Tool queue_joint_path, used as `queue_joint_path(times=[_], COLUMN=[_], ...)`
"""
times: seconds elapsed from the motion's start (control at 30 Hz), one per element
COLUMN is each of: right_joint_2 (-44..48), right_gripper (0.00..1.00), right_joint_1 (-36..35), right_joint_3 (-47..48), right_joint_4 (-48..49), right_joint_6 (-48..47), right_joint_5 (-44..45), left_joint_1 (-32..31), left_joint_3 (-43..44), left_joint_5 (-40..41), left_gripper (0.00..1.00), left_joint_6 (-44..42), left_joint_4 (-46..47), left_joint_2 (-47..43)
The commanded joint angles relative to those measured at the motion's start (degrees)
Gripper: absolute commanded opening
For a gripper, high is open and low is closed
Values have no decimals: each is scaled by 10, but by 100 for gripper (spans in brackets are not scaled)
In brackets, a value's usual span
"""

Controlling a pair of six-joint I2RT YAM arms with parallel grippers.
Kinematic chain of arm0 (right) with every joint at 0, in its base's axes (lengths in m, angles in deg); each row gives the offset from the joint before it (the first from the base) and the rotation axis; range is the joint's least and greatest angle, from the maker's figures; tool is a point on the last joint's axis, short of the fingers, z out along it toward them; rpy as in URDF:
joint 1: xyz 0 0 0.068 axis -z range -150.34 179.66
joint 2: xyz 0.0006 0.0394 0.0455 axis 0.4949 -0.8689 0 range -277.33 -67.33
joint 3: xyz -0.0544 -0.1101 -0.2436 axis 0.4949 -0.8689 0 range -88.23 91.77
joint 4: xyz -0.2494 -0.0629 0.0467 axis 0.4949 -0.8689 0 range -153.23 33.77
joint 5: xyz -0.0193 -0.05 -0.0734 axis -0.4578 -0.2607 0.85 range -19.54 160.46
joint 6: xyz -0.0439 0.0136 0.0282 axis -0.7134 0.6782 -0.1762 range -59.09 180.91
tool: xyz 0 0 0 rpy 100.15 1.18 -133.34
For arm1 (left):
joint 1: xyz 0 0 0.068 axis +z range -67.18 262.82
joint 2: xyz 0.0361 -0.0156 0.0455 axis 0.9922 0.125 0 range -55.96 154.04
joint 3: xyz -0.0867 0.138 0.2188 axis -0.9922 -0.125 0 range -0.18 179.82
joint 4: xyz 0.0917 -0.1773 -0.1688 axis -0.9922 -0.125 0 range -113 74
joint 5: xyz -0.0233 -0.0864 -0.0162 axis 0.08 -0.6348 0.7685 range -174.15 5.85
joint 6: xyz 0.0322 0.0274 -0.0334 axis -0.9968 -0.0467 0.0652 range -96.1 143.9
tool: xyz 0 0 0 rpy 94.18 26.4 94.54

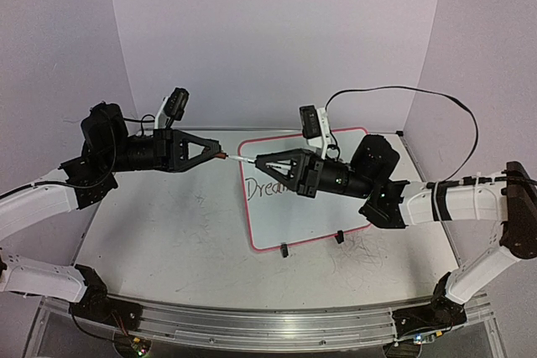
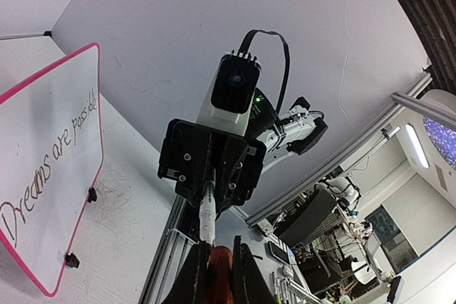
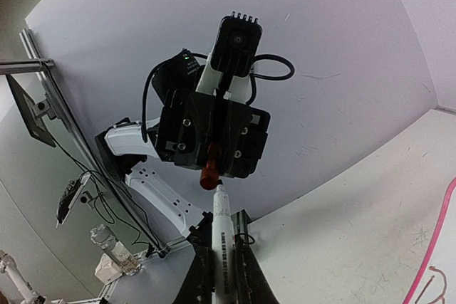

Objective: Write a sentence on the whiteboard
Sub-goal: Insert the whiteboard marker without the cap into the pen cap.

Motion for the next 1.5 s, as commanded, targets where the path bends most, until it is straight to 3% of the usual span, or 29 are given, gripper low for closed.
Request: queue_joint_path(times=[0.0,0.37,0.77,1.47], right_joint_2=[-6,-8,52,9], right_gripper=[0,0,0,0], right_joint_1=[-7,-14,-14,-14], right_joint_3=[27,40,-28,14], right_joint_4=[37,44,46,47], right_joint_6=[2,3,-11,-3], right_joint_5=[-9,-3,32,25], left_joint_1=[-2,-2,-2,-2], left_joint_3=[5,2,-1,2], left_joint_5=[-1,-1,6,2], left_gripper=[0,0,0,0], left_joint_6=[6,7,8,11], left_joint_4=[35,35,35,35], left_joint_2=[0,1,-10,-10])
